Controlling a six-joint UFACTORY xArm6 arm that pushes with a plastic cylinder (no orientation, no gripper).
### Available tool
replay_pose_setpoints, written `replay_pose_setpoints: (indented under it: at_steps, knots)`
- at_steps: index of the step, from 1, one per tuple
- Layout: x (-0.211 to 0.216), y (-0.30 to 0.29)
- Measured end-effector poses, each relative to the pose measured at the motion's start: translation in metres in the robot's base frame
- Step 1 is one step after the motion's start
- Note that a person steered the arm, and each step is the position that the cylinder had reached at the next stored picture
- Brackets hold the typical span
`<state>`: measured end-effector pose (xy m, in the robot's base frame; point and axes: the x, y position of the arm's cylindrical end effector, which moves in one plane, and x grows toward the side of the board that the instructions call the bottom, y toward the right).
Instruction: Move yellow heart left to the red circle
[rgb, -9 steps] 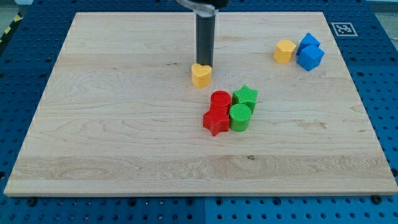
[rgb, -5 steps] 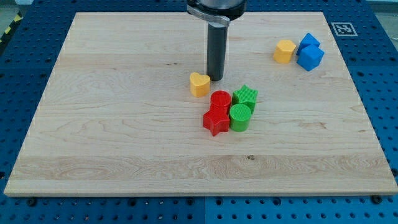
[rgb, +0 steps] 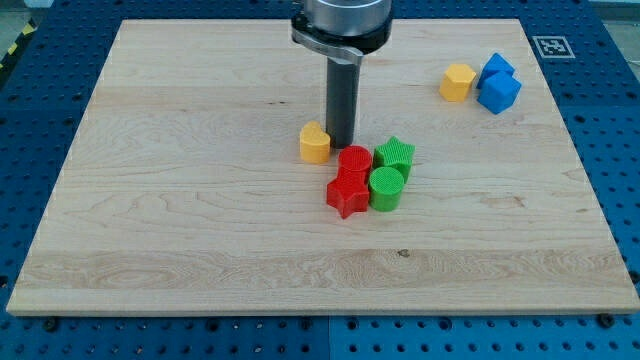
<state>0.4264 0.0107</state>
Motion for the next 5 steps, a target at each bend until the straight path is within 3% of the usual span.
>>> replay_pose_setpoints:
  at_steps: [5]
  knots:
    - [0.048, -0.045]
